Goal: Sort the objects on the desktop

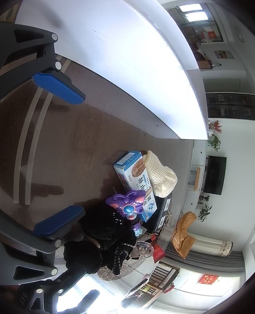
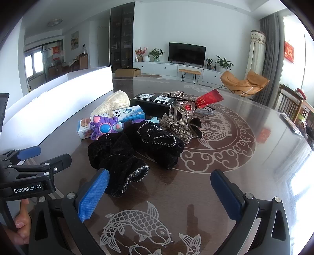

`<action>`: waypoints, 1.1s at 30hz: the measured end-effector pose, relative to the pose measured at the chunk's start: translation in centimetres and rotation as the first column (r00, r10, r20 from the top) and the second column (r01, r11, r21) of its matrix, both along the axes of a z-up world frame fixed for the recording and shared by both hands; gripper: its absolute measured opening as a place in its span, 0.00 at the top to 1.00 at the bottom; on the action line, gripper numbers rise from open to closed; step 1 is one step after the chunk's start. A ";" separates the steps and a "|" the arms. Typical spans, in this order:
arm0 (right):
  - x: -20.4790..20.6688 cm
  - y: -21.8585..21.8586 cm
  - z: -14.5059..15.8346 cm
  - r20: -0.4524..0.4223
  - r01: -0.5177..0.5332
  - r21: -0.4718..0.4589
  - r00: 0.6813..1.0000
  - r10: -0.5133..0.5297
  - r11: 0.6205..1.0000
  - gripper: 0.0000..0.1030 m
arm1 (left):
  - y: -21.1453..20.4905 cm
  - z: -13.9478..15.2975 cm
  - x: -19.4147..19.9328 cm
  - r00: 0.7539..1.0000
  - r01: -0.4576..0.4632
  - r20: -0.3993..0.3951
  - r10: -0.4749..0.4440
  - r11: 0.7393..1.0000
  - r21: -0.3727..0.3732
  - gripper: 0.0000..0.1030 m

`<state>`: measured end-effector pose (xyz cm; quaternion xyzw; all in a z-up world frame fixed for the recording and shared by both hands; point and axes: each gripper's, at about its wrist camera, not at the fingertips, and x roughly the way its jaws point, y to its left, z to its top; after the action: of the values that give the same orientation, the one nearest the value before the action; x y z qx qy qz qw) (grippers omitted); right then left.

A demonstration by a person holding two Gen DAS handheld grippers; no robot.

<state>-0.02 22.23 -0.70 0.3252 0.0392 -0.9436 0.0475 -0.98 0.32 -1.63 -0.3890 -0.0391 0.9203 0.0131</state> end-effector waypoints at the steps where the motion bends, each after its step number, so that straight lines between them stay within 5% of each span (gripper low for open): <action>1: 0.1 0.1 0.0 -0.004 0.001 -0.005 1.000 -0.001 1.000 0.00 | 0.0 0.0 0.0 1.000 0.000 -0.001 0.000 1.000 0.000 0.00; 33: 0.7 0.3 0.2 -0.041 -0.015 -0.015 0.999 0.015 1.000 0.00 | 0.1 -0.3 0.1 1.000 -0.001 0.008 0.001 1.000 -0.002 0.00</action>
<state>0.68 22.53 -0.48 0.3052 0.0352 -0.9500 0.0562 -0.91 0.41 -1.89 -0.3925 -0.0384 0.9189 0.0119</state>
